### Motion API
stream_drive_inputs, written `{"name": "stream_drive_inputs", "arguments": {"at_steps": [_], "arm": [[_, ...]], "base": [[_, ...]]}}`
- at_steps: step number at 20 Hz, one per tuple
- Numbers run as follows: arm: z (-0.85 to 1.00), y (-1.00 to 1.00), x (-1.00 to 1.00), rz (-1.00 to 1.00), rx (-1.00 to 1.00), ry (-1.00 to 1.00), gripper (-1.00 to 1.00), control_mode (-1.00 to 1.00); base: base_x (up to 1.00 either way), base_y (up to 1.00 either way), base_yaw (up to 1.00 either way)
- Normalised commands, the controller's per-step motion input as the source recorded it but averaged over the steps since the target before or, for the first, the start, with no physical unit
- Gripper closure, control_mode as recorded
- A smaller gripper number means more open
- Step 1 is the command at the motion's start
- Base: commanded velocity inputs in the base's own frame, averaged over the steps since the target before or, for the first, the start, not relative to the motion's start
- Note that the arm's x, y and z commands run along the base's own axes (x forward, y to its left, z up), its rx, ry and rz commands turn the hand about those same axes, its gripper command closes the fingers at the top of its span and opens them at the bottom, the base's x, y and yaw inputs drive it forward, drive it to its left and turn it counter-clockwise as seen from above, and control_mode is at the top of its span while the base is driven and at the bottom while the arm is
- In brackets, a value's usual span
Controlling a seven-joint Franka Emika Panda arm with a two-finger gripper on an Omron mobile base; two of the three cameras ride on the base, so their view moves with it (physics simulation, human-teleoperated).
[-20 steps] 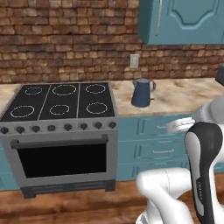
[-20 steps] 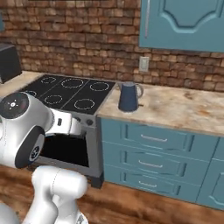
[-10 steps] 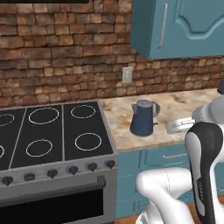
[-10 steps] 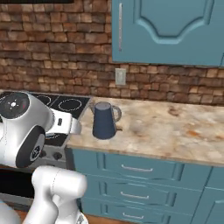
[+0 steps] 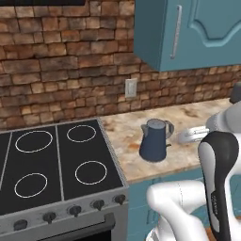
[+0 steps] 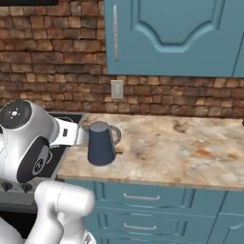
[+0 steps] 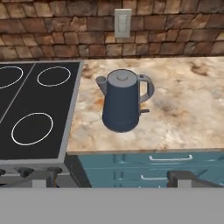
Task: Navigate to the electric kettle.
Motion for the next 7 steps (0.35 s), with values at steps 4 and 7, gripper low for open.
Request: {"name": "stream_drive_inputs", "arguments": {"at_steps": [4,7], "arm": [[0.0,0.0,0.0,0.0,0.0,0.0,-1.0,1.0],[0.0,0.0,0.0,0.0,0.0,0.0,-1.0,1.0]], "base": [[1.0,-0.09,0.03],[0.92,-0.21,0.32]]}}
